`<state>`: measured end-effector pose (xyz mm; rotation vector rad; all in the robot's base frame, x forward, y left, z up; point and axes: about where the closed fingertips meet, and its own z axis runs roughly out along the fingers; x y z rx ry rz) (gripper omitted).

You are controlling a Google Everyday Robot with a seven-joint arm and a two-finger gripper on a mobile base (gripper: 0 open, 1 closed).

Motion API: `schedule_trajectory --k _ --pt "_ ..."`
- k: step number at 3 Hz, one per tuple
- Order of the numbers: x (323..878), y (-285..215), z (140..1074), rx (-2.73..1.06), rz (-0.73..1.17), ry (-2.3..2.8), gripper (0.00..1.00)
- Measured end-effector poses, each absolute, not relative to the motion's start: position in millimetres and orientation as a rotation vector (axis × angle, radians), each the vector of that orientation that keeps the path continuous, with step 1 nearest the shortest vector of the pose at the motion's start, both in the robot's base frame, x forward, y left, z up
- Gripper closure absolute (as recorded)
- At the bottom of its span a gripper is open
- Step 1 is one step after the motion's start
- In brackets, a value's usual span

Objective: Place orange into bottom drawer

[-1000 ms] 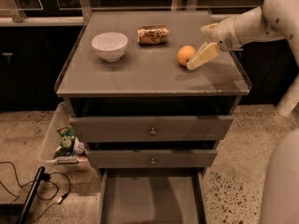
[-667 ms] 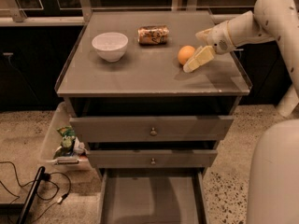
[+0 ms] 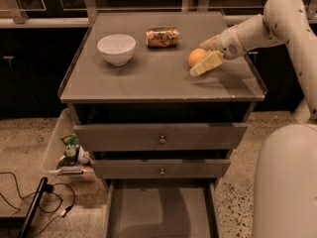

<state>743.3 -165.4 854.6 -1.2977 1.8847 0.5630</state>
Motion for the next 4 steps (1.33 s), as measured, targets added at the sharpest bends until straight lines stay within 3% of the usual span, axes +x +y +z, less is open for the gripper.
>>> schedule_trajectory --k 3,4 --pt "743.4 -165.3 854.5 -1.298 0.563 1.885 0.88" --pt "743.3 -165.3 854.5 -1.298 0.563 1.885 1.0"
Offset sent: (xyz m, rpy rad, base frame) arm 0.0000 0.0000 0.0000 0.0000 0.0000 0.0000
